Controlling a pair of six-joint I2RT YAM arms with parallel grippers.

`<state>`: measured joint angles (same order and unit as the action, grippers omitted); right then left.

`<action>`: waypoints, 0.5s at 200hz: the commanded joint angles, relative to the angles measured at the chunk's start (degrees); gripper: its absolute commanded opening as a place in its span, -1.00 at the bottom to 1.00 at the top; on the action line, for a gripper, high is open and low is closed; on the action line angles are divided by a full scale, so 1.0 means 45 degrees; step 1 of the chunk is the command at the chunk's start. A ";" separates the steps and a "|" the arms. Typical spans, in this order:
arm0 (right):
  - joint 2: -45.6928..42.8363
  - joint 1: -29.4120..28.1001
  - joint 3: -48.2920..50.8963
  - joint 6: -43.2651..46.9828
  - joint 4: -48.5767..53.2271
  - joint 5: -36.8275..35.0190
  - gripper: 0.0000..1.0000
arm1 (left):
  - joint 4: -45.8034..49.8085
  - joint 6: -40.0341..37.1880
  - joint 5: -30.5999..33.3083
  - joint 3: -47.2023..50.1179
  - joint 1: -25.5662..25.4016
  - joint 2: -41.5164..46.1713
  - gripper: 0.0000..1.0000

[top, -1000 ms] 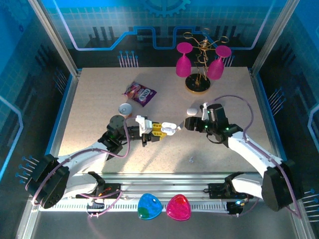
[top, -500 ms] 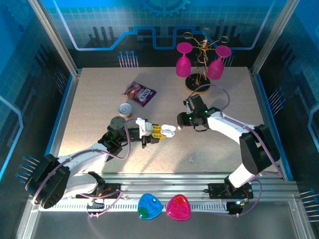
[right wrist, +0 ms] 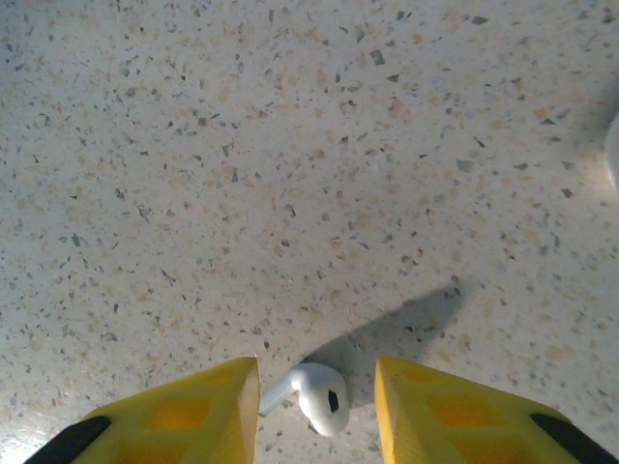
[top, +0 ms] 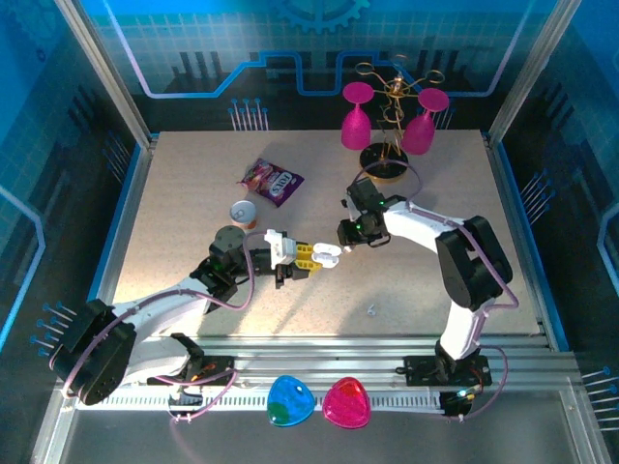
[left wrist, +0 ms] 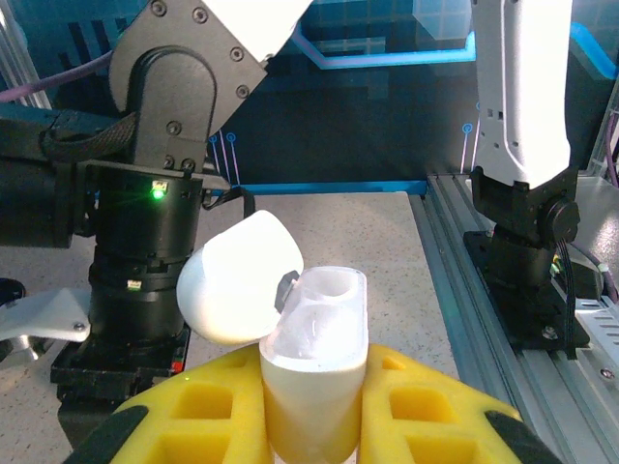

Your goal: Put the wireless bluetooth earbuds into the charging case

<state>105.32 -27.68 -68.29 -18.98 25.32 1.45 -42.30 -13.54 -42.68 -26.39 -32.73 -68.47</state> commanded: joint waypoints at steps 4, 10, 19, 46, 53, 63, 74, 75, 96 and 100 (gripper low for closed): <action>0.0595 0.0038 -0.0485 0.0410 0.0639 0.0479 -0.28 | 0.0050 -0.0200 -0.0154 -0.0033 0.0112 0.0111 -0.63; 0.0652 0.0038 -0.0522 0.0410 0.0672 0.0481 -0.28 | 0.0064 -0.0217 -0.0142 -0.0048 0.0107 0.0130 -0.63; 0.0731 0.0048 -0.0528 0.0412 0.0682 0.0478 -0.29 | 0.0121 -0.0234 -0.0114 -0.0034 0.0115 0.0150 -0.63; 0.0869 0.0037 -0.0512 0.0391 0.0750 0.0458 -0.30 | 0.0182 -0.0242 -0.0106 -0.0014 0.0106 0.0161 -0.63; 0.0874 0.0041 -0.0479 0.0390 0.0748 0.0448 -0.31 | 0.0184 -0.0253 -0.0096 -0.0014 0.0119 0.0149 -0.63; 0.0918 0.0044 -0.0449 0.0371 0.0740 0.0439 -0.33 | 0.0170 -0.0256 -0.0099 -0.0029 0.0110 0.0129 -0.63; 0.0969 0.0049 -0.0420 0.0332 0.0736 0.0458 -0.35 | 0.0178 -0.0253 -0.0113 -0.0048 0.0106 0.0100 -0.63; 0.0980 0.0053 -0.0415 0.0342 0.0728 0.0458 -0.35 | 0.0171 -0.0253 -0.0110 -0.0051 0.0106 0.0099 -0.63; 0.1086 0.0059 -0.0428 0.0269 0.0679 0.0478 -0.40 | 0.0150 -0.0247 -0.0144 -0.0095 0.0109 0.0039 -0.63; 0.1098 0.0068 -0.0429 0.0240 0.0696 0.0478 -0.42 | 0.0155 -0.0235 -0.0136 -0.0092 0.0109 0.0027 -0.63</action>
<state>109.10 -27.68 -69.12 -17.93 27.07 2.63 -41.43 -13.65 -42.68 -26.39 -32.73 -68.47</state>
